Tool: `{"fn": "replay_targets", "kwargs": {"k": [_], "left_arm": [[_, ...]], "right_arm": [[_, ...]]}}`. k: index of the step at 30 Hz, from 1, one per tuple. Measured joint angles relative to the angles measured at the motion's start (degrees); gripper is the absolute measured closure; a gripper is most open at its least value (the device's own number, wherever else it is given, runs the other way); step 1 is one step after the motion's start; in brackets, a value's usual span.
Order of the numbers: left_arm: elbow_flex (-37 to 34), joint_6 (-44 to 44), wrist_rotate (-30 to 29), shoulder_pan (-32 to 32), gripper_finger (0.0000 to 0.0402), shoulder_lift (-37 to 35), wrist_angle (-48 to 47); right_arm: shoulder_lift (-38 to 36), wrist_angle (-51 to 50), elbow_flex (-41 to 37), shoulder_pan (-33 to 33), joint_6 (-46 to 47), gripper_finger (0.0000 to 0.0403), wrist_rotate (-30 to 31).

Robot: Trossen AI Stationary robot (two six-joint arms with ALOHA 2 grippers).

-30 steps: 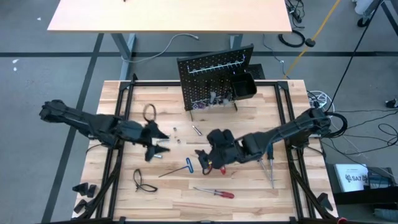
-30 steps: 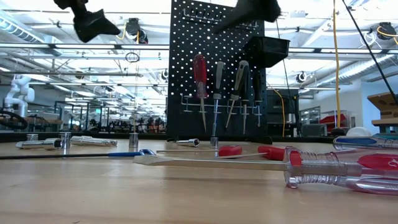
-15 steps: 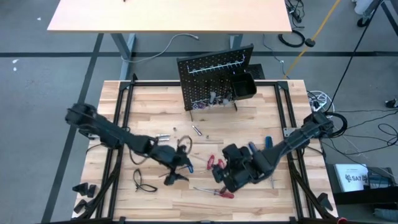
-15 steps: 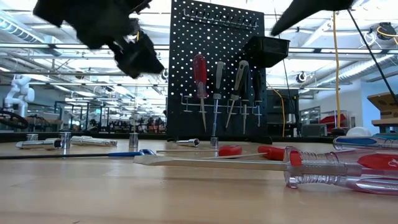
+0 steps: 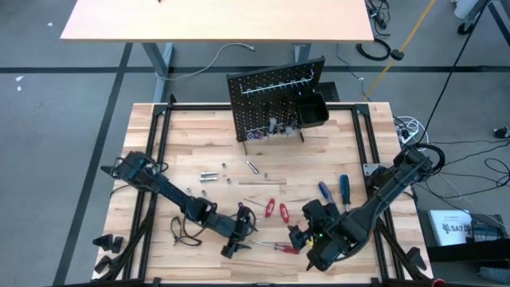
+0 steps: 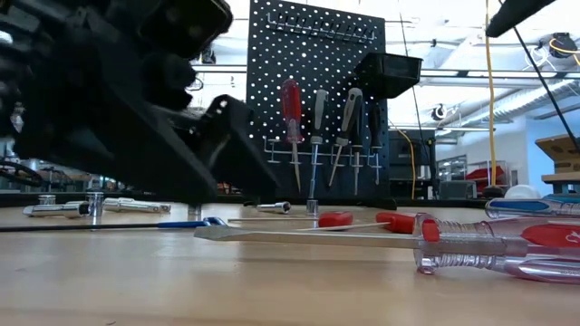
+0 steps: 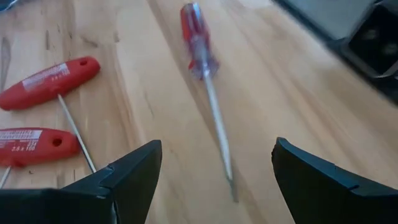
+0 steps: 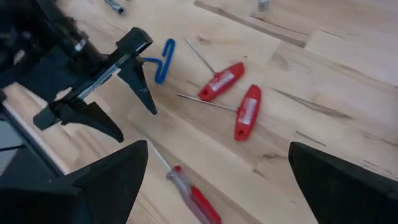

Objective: Hang tools onto peg board
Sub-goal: Hang the red screwdriver on the pegboard

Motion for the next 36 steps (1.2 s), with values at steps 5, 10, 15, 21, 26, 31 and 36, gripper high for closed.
{"fn": "replay_targets", "kwargs": {"k": [5, 10, 15, 21, 26, 31, 36], "left_arm": [[2.3, -0.3, -3.5, -0.4, 0.0101, 4.6, -0.1], [3.3, -0.4, -3.6, -0.6, 0.0147, 5.9, -0.5], [3.4, -0.2, -3.4, -1.2, 0.0262, 5.9, -0.8], [3.4, -2.7, -4.8, -1.4, 0.0387, 5.8, -3.1], [3.1, -2.7, -6.3, -1.4, 0.0392, 3.0, -5.9], [3.0, 0.9, -11.9, -0.7, 0.0395, -5.5, -13.0], [3.0, 1.9, -15.2, 0.9, 0.0396, -16.3, -20.8]], "right_arm": [[0.0, -1.3, 0.0, 1.0, 2.1, 0.0023, 0.0], [0.0, -1.3, 0.0, 1.1, 3.0, 0.0023, -1.0], [0.0, -1.3, 0.0, 1.1, 3.7, 0.0023, -1.2], [0.0, -1.3, 0.0, 1.1, 4.5, 0.0023, -1.2], [0.0, -1.2, 0.0, 0.9, 4.5, 0.0023, -1.0], [-1.2, -1.2, -0.1, 1.3, 8.0, 0.0023, 7.1], [-3.8, -1.8, -0.1, 2.2, 14.7, 0.0023, 21.1]]}}
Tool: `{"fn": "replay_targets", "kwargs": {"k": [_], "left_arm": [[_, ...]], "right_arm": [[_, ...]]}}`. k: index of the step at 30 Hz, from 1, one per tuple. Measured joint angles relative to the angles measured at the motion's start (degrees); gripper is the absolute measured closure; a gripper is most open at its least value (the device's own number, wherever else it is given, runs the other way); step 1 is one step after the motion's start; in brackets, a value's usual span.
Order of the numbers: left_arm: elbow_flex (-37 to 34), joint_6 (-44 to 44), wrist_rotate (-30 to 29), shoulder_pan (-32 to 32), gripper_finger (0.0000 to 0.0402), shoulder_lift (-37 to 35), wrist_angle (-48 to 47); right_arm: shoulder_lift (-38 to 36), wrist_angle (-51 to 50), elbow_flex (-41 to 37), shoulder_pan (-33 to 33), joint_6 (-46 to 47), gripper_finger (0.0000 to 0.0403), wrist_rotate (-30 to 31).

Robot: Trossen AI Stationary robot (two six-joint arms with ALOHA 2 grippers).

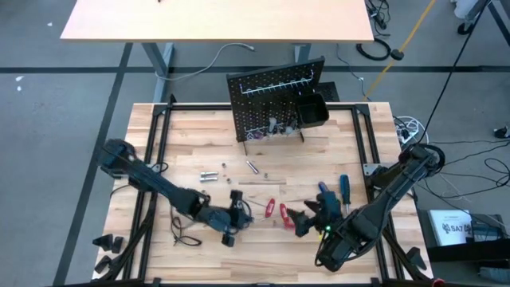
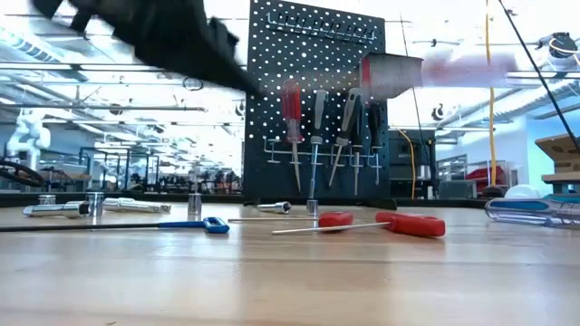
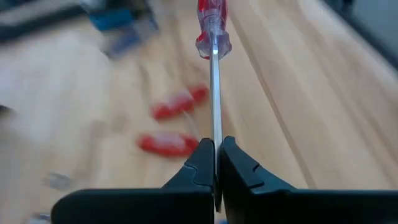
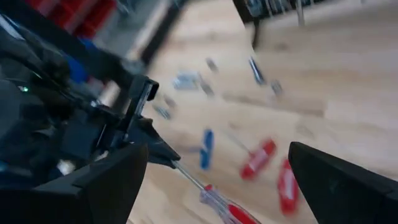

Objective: Hang tools onto peg board
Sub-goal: Hang the red screwdriver on the pegboard

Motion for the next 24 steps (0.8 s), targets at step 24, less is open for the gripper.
{"fn": "replay_targets", "kwargs": {"k": [24], "left_arm": [[0.2, 2.4, -10.2, 5.4, 0.0396, -24.2, 4.8]], "right_arm": [[-10.9, 10.7, 0.0, -0.4, -11.2, 0.0023, 31.2]]}}
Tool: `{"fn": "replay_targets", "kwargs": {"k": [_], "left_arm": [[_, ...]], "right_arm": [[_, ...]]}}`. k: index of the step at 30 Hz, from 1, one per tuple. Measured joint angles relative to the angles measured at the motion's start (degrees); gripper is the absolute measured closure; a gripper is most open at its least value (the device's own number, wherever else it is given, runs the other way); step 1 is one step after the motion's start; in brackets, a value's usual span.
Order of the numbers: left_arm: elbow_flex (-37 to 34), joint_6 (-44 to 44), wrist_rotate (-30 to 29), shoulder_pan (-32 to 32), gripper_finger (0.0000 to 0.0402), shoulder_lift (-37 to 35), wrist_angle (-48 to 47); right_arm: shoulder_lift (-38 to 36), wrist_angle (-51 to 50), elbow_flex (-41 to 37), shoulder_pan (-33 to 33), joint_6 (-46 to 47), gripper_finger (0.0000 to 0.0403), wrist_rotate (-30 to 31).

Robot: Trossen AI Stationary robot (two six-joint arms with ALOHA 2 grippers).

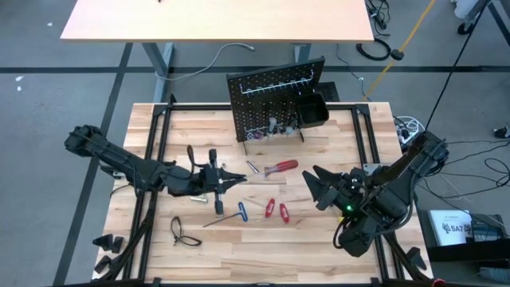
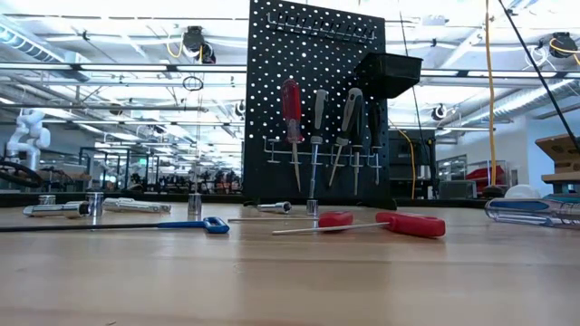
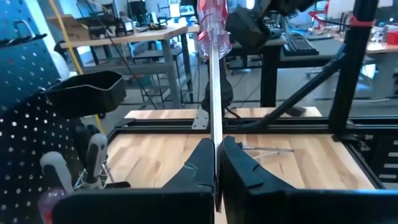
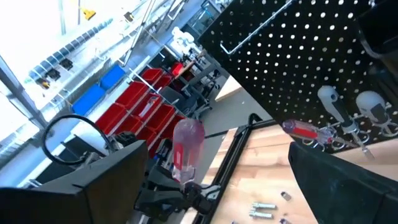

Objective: Hang tools onto peg board
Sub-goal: Hang the red screwdriver on the pegboard

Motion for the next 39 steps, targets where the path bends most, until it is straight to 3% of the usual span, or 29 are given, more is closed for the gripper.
{"fn": "replay_targets", "kwargs": {"k": [6, 16, 20, 23, 32, 39], "left_arm": [[0.0, 0.0, 0.3, 1.5, 0.0396, 0.1, 0.1], [0.0, 0.0, 2.1, 2.5, 0.0396, 0.1, 0.1], [0.0, 0.0, 2.2, 2.5, 0.0396, 0.1, 0.1], [0.0, 0.0, 2.2, 2.5, 0.0396, 0.1, 0.0], [0.0, 0.1, 1.8, 2.5, 0.0396, 0.1, 0.1], [0.0, 0.1, 1.6, 2.5, 0.0388, 0.0, 0.1]], "right_arm": [[0.0, 7.9, 0.0, -2.4, -9.8, 0.0023, -1.7], [0.0, 27.4, 0.0, -8.6, -35.0, 0.0023, -10.5], [0.4, 32.0, 0.1, -11.7, -40.6, 0.0026, -16.8], [1.0, 33.9, 0.0, -12.8, -43.0, 0.0036, -17.8], [1.0, 34.0, 0.0, -13.3, -43.3, 0.0138, -19.2], [1.0, 33.9, 0.0, -14.1, -44.7, 0.0260, -19.2]]}}
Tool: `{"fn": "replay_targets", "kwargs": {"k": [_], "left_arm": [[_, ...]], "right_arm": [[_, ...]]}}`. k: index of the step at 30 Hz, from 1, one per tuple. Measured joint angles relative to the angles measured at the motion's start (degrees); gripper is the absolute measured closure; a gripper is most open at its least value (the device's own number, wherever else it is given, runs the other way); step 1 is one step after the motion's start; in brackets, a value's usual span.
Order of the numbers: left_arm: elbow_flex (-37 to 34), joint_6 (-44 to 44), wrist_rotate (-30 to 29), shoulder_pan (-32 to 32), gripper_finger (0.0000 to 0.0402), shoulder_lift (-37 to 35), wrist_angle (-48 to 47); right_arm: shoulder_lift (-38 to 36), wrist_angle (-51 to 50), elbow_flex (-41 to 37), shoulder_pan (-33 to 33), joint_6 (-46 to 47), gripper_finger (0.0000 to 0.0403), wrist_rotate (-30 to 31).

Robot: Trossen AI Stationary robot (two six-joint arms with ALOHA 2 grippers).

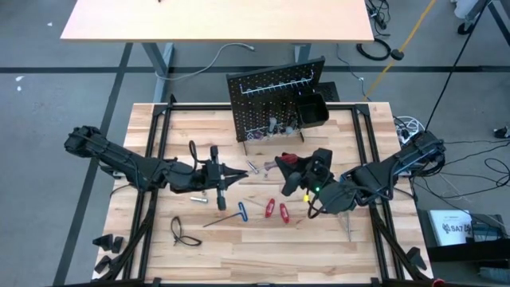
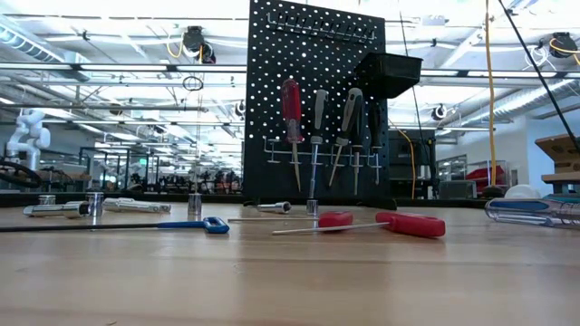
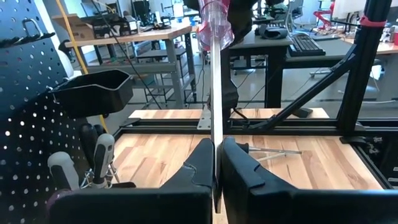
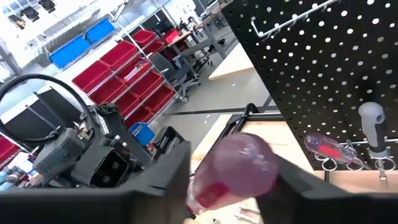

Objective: Hang tools onto peg board
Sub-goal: Hang the red screwdriver on the pegboard

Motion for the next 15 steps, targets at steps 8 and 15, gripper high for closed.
{"fn": "replay_targets", "kwargs": {"k": [8, 15], "left_arm": [[0.0, 0.0, 0.4, 0.0, 0.0341, 0.0, 0.1], [0.0, -0.1, 0.4, -0.5, 0.0313, -0.7, -2.7]], "right_arm": [[0.0, -0.3, 0.0, 0.1, -5.5, 0.0319, 0.5], [-0.3, -0.1, 0.0, -0.1, -8.7, 0.0319, 1.6]]}}
